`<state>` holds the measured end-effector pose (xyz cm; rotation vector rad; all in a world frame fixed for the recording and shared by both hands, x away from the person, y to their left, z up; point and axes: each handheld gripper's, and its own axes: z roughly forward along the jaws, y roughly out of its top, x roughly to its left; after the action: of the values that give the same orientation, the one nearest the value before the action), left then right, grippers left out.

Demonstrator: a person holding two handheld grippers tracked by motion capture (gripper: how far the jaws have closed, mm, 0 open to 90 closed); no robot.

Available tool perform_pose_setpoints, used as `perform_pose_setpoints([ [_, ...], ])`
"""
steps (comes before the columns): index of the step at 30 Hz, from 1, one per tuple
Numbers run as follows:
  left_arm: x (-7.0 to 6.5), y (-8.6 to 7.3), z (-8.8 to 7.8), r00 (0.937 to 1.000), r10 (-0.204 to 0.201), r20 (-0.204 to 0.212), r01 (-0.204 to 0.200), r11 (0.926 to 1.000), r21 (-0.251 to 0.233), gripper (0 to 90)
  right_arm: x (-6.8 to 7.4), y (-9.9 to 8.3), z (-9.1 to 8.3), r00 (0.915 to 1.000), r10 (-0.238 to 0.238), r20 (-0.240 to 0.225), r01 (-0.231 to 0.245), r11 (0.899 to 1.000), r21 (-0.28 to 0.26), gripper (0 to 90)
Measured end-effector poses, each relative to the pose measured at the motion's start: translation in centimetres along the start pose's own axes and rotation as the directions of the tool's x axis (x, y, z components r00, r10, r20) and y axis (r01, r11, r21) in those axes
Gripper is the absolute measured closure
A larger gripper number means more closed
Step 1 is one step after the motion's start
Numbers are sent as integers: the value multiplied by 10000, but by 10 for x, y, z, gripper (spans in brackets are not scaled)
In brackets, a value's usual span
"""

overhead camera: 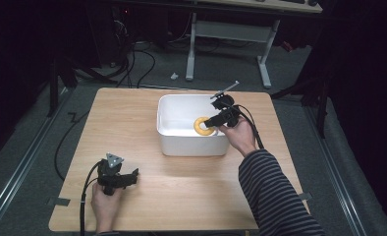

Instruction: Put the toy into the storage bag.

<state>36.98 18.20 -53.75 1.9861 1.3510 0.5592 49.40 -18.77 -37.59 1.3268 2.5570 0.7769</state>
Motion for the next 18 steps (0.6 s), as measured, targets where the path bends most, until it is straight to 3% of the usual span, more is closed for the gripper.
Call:
perform_pose_setpoints([
  [18,0,0,0,10000,-2,-2,2,10000,2,132,5,-3,1,9995,-213,-251,214,9998,25,658],
])
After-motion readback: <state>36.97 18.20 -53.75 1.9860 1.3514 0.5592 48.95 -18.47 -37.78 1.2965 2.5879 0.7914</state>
